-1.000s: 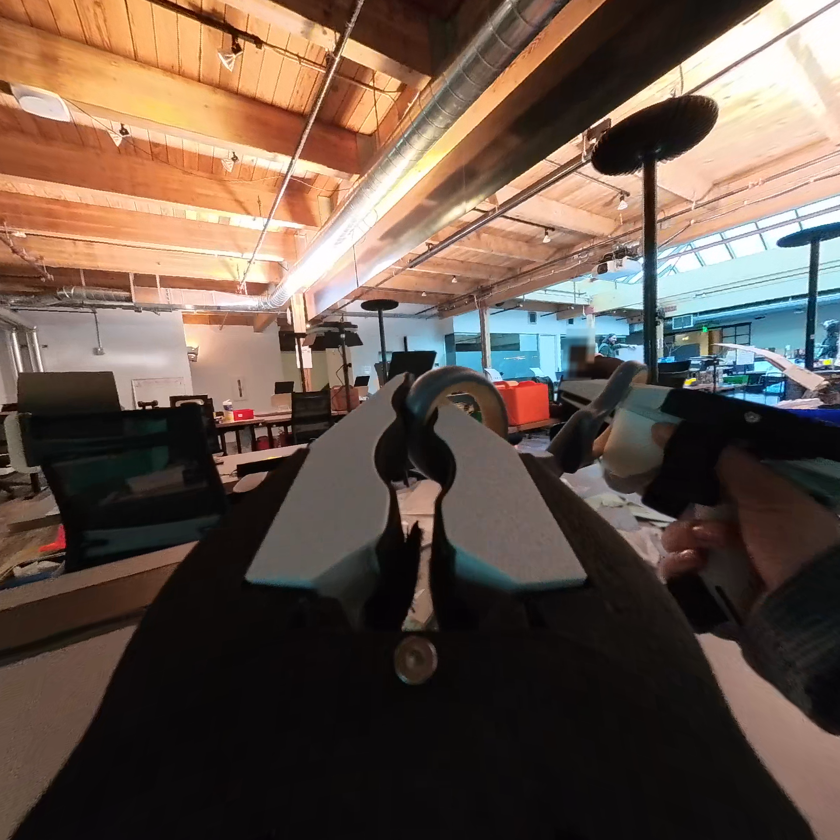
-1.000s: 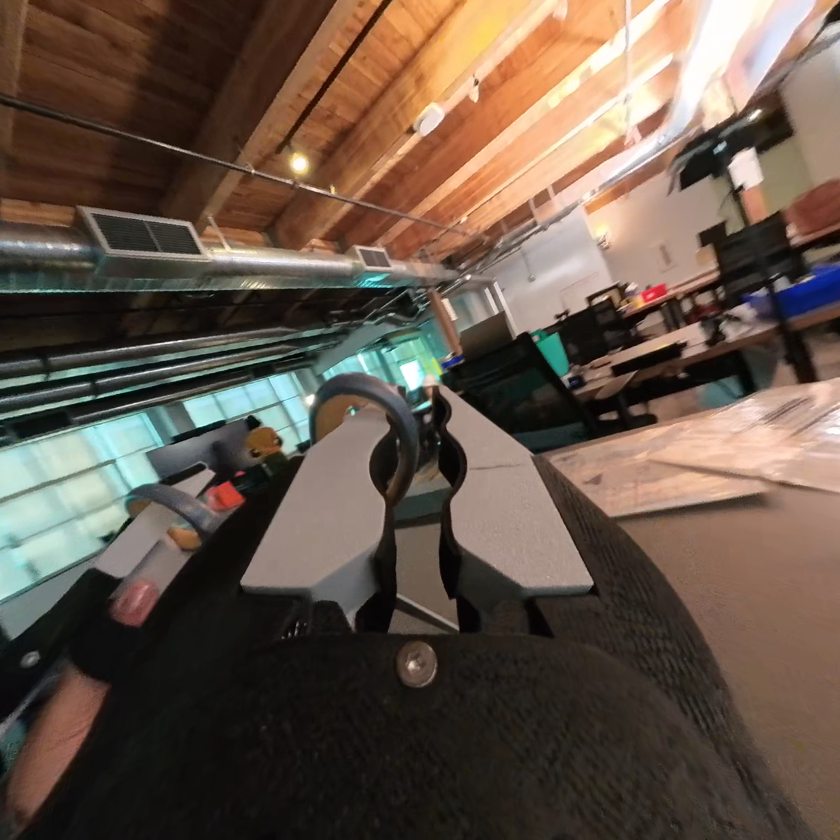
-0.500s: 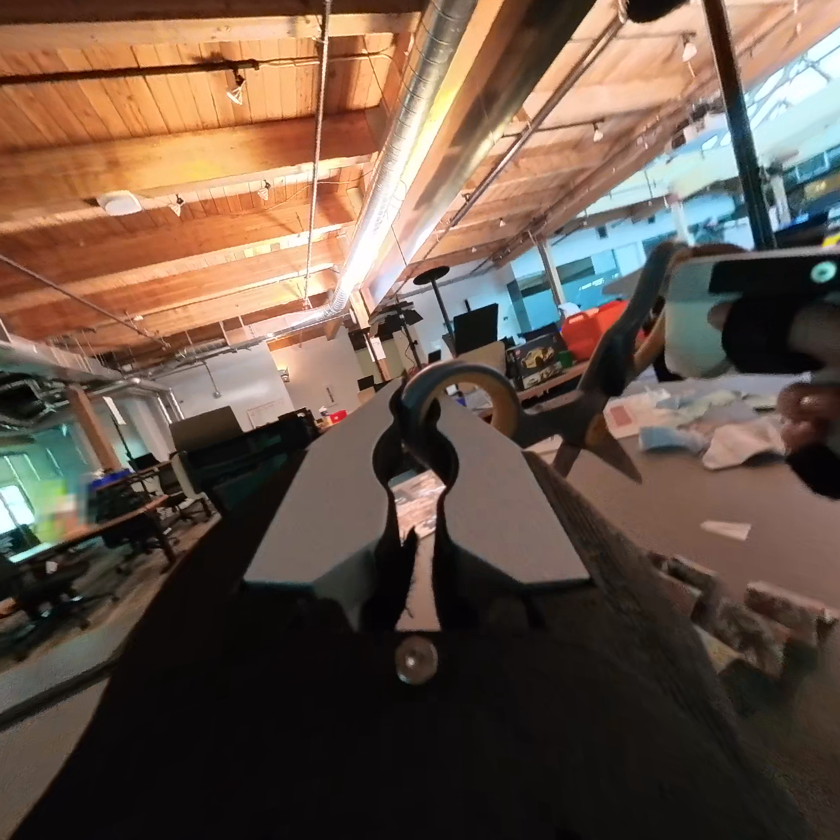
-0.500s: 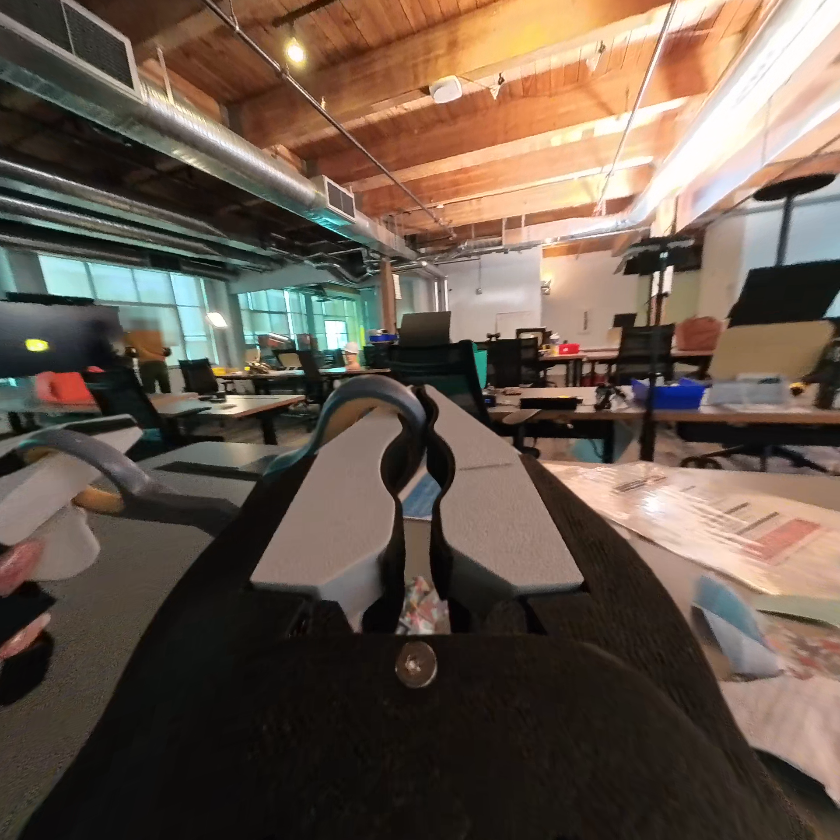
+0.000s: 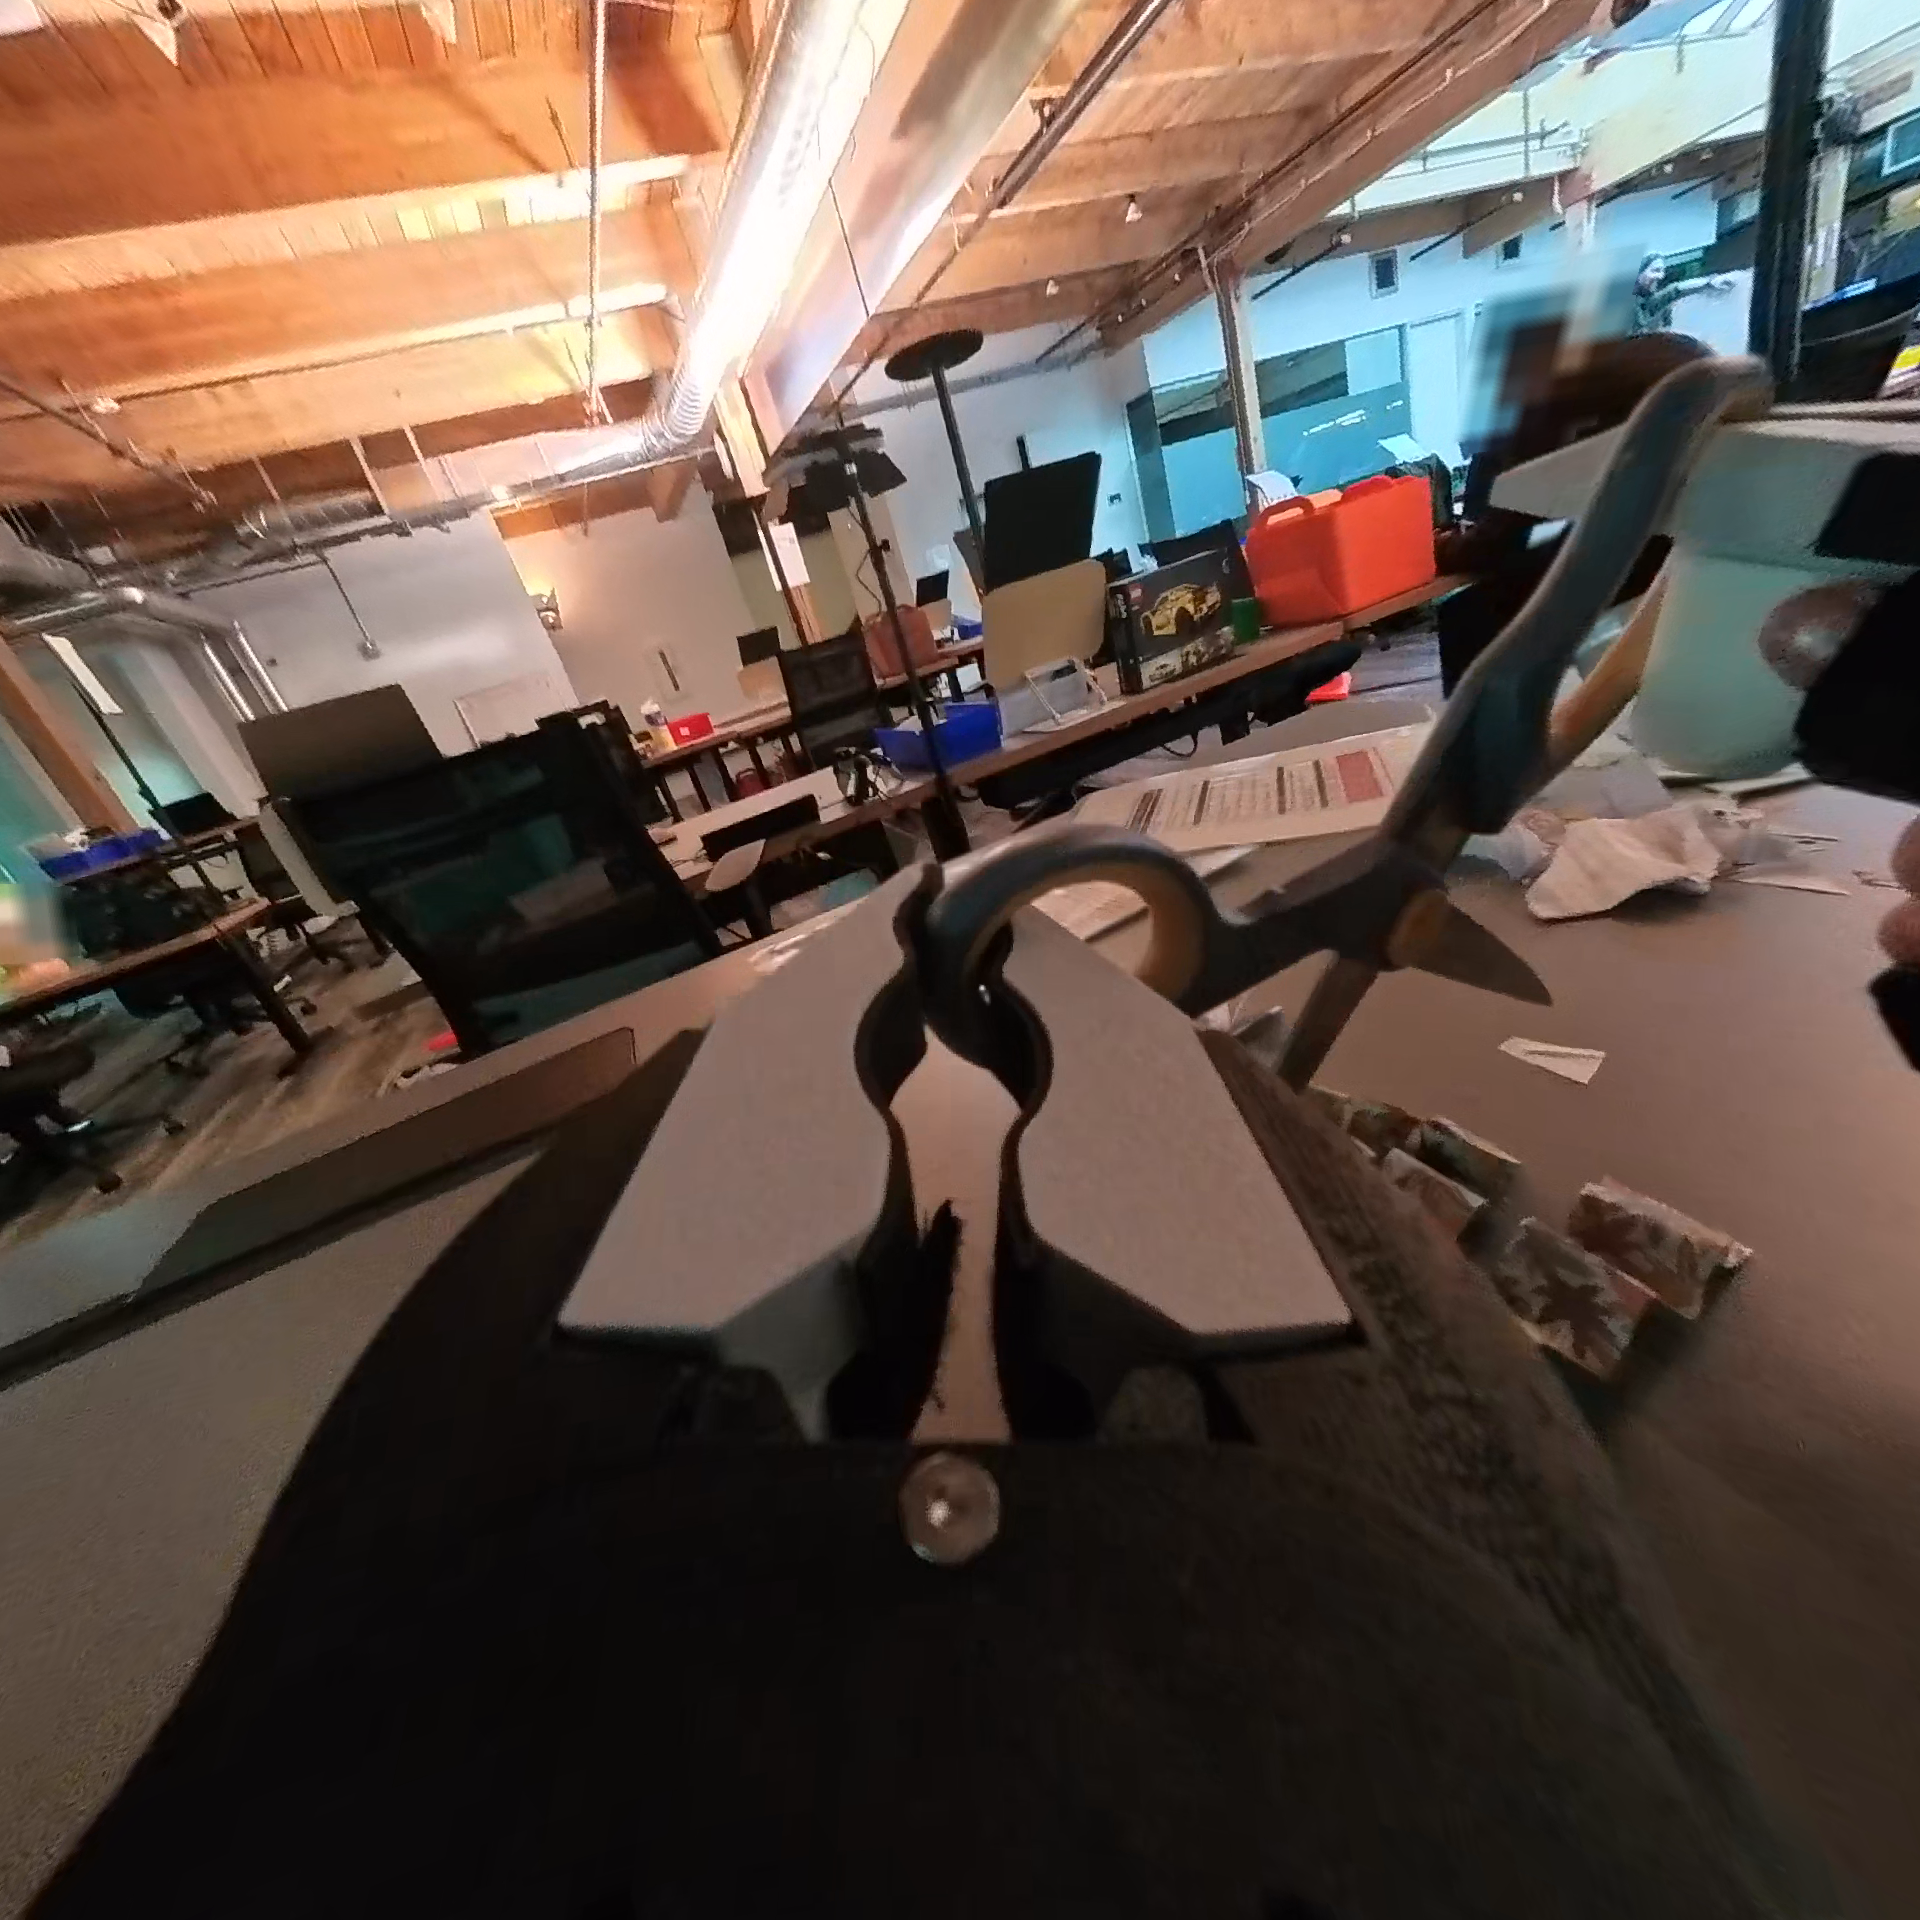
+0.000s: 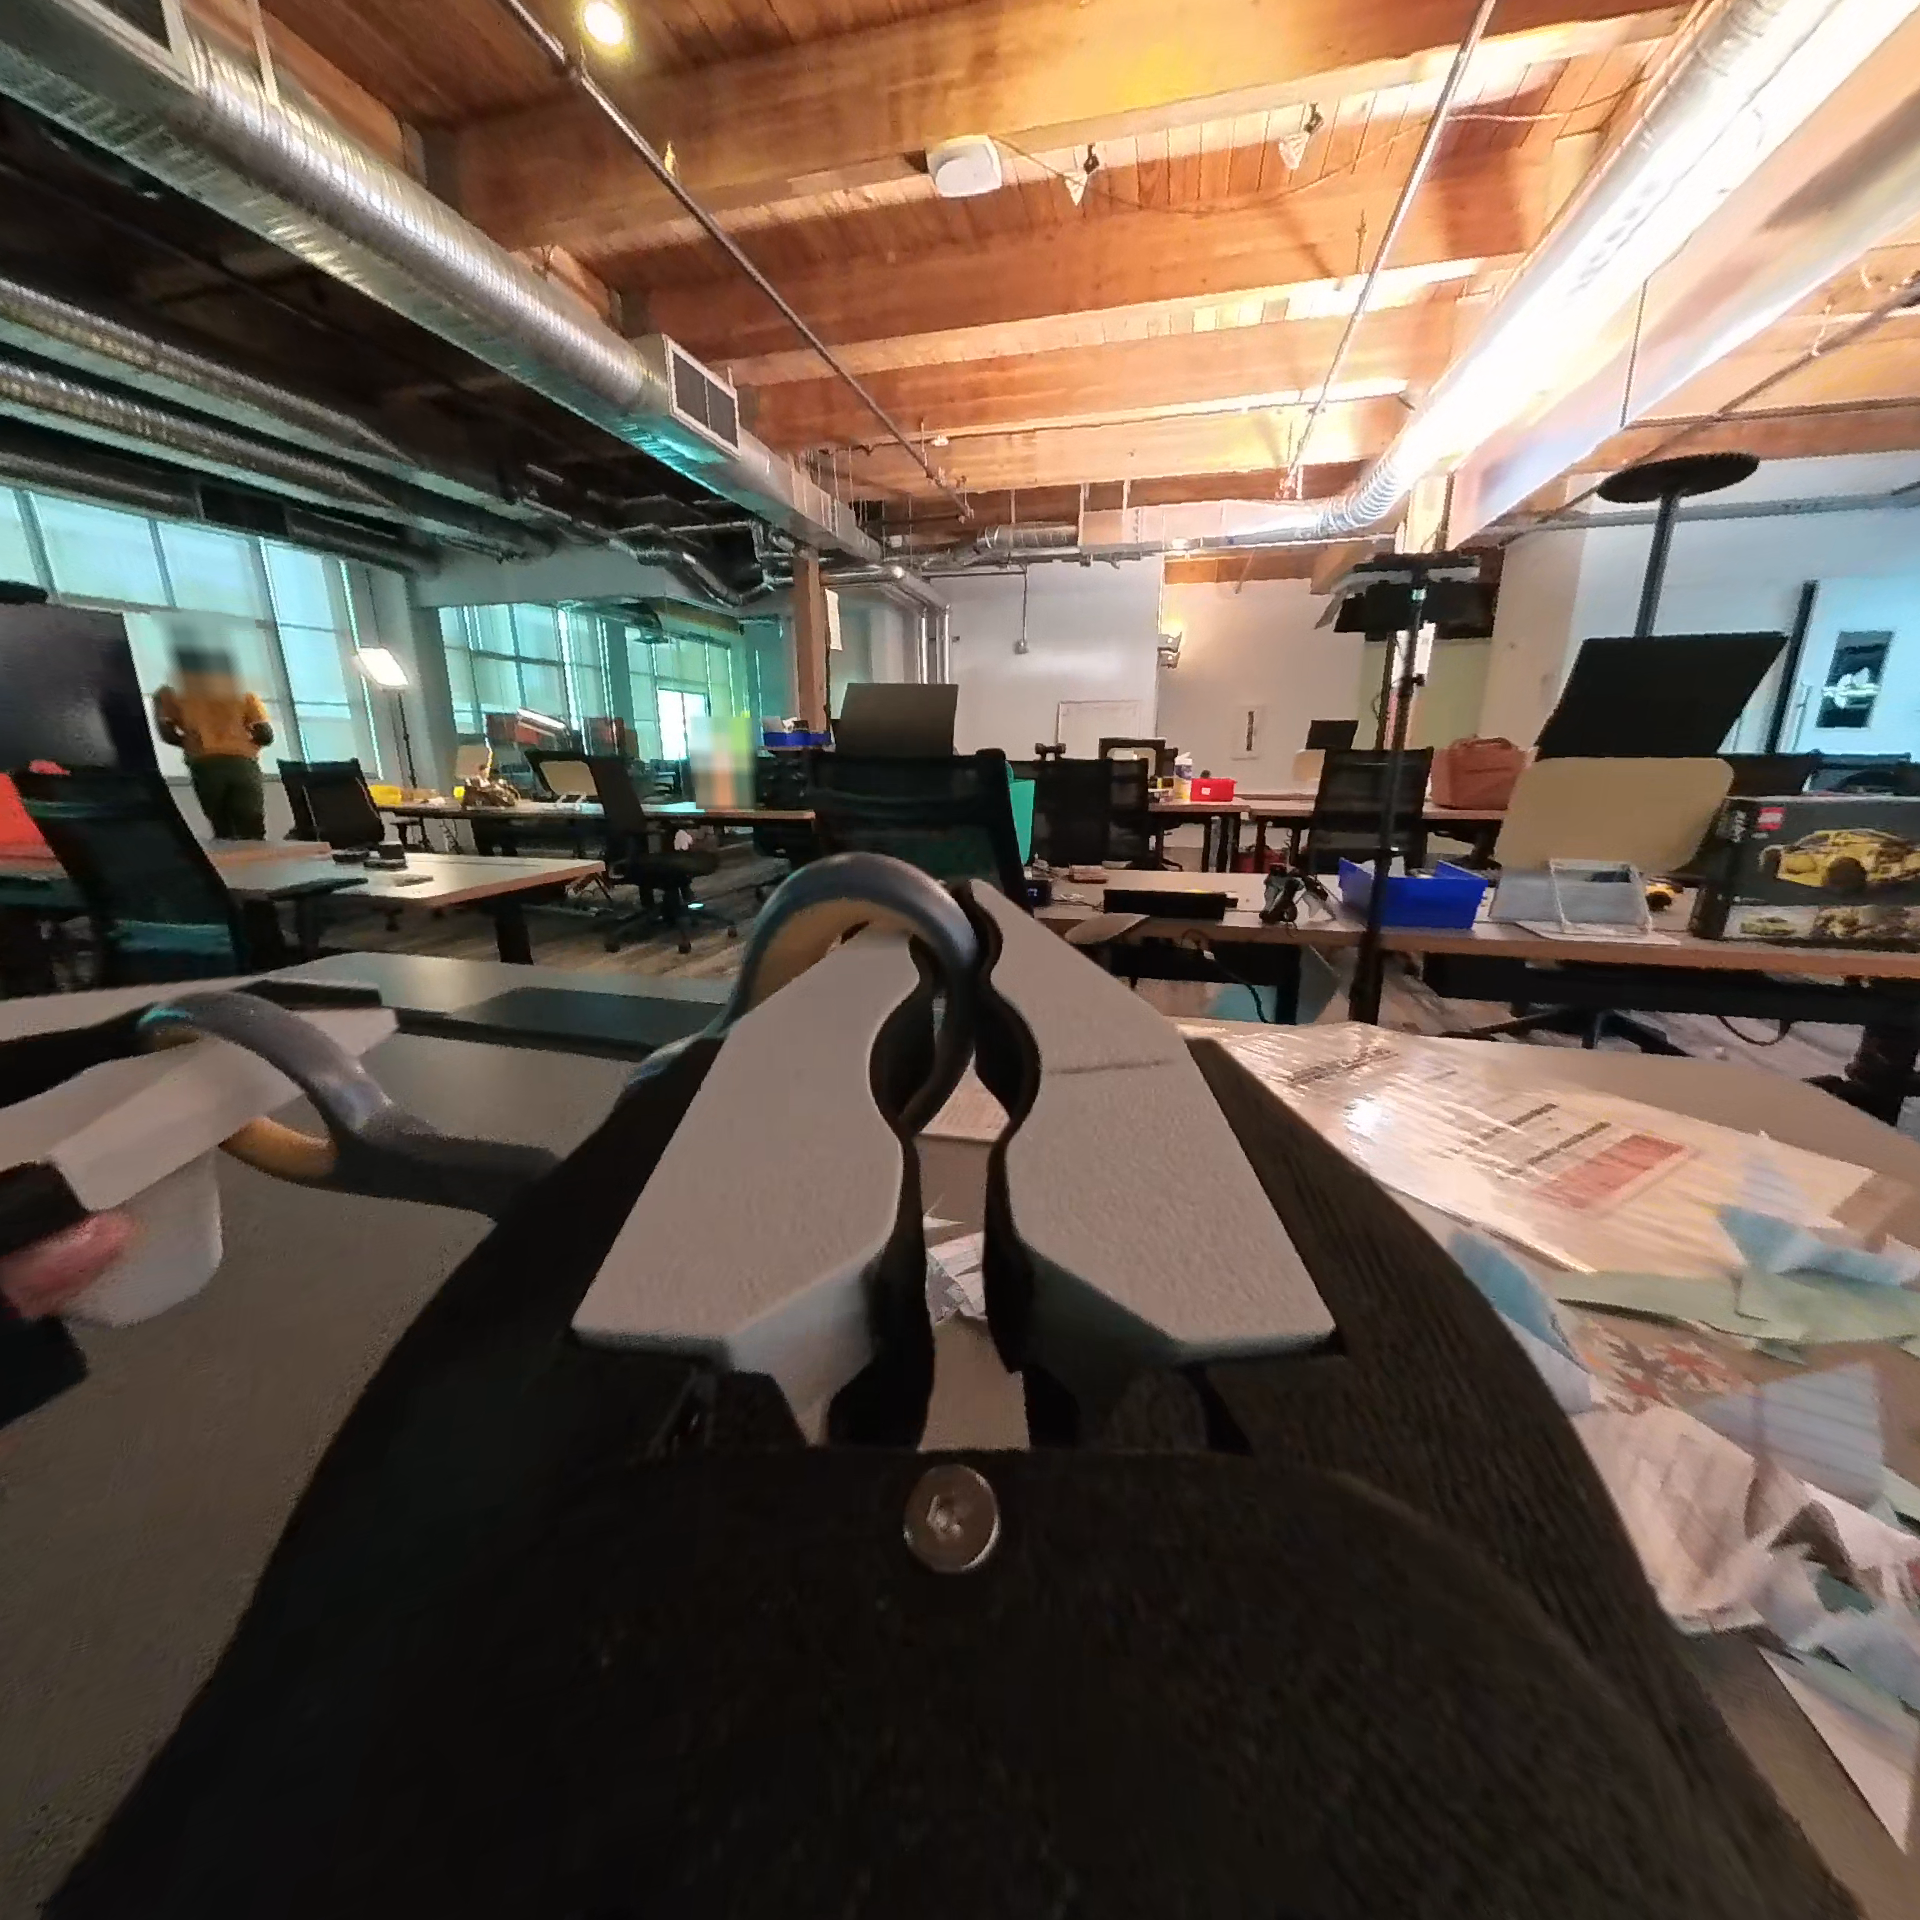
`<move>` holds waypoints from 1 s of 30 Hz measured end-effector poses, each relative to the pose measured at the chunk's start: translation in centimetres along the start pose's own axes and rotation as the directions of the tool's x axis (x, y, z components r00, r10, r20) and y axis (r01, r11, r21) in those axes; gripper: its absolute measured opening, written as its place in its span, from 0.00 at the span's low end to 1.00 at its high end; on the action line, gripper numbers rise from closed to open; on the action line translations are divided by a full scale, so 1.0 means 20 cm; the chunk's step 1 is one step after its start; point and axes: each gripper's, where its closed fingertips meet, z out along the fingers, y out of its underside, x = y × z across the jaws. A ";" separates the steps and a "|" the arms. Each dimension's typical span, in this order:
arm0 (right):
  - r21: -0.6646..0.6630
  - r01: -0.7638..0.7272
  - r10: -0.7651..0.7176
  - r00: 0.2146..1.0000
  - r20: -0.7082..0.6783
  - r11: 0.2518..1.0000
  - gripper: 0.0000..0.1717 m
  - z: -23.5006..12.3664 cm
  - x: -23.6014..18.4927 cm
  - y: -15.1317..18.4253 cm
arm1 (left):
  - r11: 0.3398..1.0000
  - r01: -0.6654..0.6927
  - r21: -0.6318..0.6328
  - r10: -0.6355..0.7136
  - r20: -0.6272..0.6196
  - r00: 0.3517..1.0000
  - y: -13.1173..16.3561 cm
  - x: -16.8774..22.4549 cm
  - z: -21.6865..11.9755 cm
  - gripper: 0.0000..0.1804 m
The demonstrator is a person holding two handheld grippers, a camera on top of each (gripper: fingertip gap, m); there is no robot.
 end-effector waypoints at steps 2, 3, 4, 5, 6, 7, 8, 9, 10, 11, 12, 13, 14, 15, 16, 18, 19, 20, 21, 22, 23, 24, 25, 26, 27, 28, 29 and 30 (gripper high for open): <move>-0.008 0.017 -0.017 1.000 0.012 1.000 0.00 0.00 -0.02 0.00 | 1.000 -0.005 -0.017 0.005 0.009 1.000 0.01 -0.02 0.00 0.01; -0.011 0.028 -0.028 1.000 0.013 1.000 0.00 0.00 -0.02 0.00 | 1.000 -0.002 -0.026 0.002 0.010 1.000 0.02 -0.02 0.00 0.01; -0.015 0.041 -0.040 0.999 0.012 0.999 0.00 0.00 -0.02 0.00 | 0.999 0.004 -0.035 -0.004 0.008 1.000 0.03 -0.02 0.01 0.01; -0.019 0.052 -0.052 0.999 0.013 0.998 0.00 0.00 -0.02 0.00 | 0.999 0.009 -0.042 -0.009 0.005 1.000 0.03 -0.02 0.01 0.01; -0.023 0.060 -0.059 0.998 0.014 0.998 0.00 0.00 -0.02 0.00 | 0.999 0.012 -0.046 -0.012 0.003 1.000 0.04 -0.02 0.01 0.00; -0.025 0.064 -0.064 0.998 0.018 0.998 0.00 0.00 -0.02 0.00 | 0.999 0.010 -0.048 -0.010 0.000 1.000 0.04 -0.02 0.01 0.01; -0.028 0.068 -0.068 0.997 0.023 0.997 0.00 0.00 -0.02 0.00 | 0.999 0.007 -0.051 -0.007 -0.002 1.000 0.04 -0.02 0.01 0.01; -0.033 0.073 -0.072 0.997 0.029 0.997 0.00 0.00 -0.02 0.01 | 0.999 0.000 -0.053 0.000 -0.001 1.000 0.04 -0.01 0.01 0.01; -0.039 0.079 -0.078 0.996 0.035 0.996 0.00 0.00 -0.02 0.01 | 0.998 -0.009 -0.054 0.009 0.001 1.000 0.04 -0.02 0.01 0.00; -0.045 0.086 -0.084 0.996 0.042 0.995 0.00 0.00 -0.01 0.02 | 0.998 -0.017 -0.057 0.017 0.005 1.000 0.03 -0.02 0.01 0.00; -0.052 0.092 -0.089 0.995 0.048 0.994 0.00 0.01 -0.01 0.03 | 0.998 -0.021 -0.061 0.021 0.008 1.000 0.03 -0.02 0.01 0.00; -0.058 0.096 -0.093 0.994 0.055 0.994 0.00 0.01 -0.01 0.03 | 0.997 -0.014 -0.070 0.014 0.008 1.000 0.03 -0.02 0.02 0.00; -0.062 0.099 -0.095 0.993 0.063 0.993 0.00 0.01 -0.01 0.03 | 0.997 0.009 -0.083 -0.008 0.011 1.000 0.04 -0.02 0.02 0.00; -0.063 0.101 -0.097 0.993 0.070 0.993 0.00 0.02 -0.01 0.03 | 0.994 0.047 -0.096 -0.046 0.016 0.999 0.05 -0.02 0.03 0.00; -0.063 0.103 -0.099 0.992 0.075 0.993 0.00 0.02 -0.01 0.03 | 0.990 0.090 -0.110 -0.088 0.021 0.996 0.05 -0.02 0.04 0.00; -0.066 0.100 -0.096 0.993 0.072 0.993 0.00 0.02 0.01 0.03 | 0.982 0.133 -0.136 -0.132 0.015 0.991 0.07 0.00 0.06 0.00; -0.069 0.090 -0.086 0.994 0.068 0.994 0.00 0.02 0.02 0.03 | 0.981 0.126 -0.147 -0.126 0.011 0.992 0.08 0.01 0.07 0.00; -0.073 0.078 -0.074 0.995 0.063 0.994 0.00 0.02 0.02 0.03 | 0.983 0.106 -0.153 -0.106 0.007 0.994 0.09 0.01 0.07 0.00; -0.079 0.069 -0.064 0.996 0.060 0.995 0.00 0.02 0.03 0.04 | 0.985 0.079 -0.155 -0.080 0.002 0.997 0.09 0.02 0.07 0.00; -0.082 0.062 -0.058 0.997 0.059 0.995 0.00 0.01 0.03 0.04 | 0.987 0.055 -0.149 -0.056 -0.004 0.998 0.09 0.03 0.06 0.00; -0.082 0.058 -0.053 0.997 0.061 0.995 0.00 0.01 0.03 0.04 | 0.989 0.037 -0.142 -0.038 -0.006 0.999 0.08 0.03 0.05 0.00; -0.082 0.056 -0.051 0.997 0.063 0.995 0.00 0.01 0.03 0.04 | 0.991 0.026 -0.135 -0.026 -0.005 1.000 0.07 0.03 0.05 0.00; -0.081 0.055 -0.050 0.997 0.064 0.995 0.00 0.01 0.03 0.04 | 0.992 0.017 -0.127 -0.017 0.000 1.000 0.05 0.02 0.04 0.00; -0.081 0.056 -0.051 0.997 0.066 0.995 0.00 0.01 0.03 0.03 | 0.993 0.009 -0.119 -0.008 0.006 1.000 0.04 0.02 0.04 0.00; -0.082 0.056 -0.051 0.996 0.067 0.995 0.00 0.01 0.03 0.03 | 0.994 0.000 -0.112 0.001 0.012 1.000 0.03 0.01 0.03 0.00; -0.083 0.055 -0.049 0.997 0.066 0.995 0.00 0.01 0.03 0.03 | 0.994 -0.012 -0.107 0.014 0.017 1.000 0.02 0.01 0.02 0.00; -0.083 0.053 -0.048 0.997 0.065 0.995 0.00 0.00 0.03 0.03 | 0.994 -0.029 -0.103 0.031 0.020 0.999 0.01 0.01 0.02 0.00; -0.082 0.053 -0.048 0.997 0.063 0.995 0.00 0.00 0.03 0.03 | 0.994 -0.048 -0.100 0.050 0.022 0.998 0.00 0.02 0.02 0.00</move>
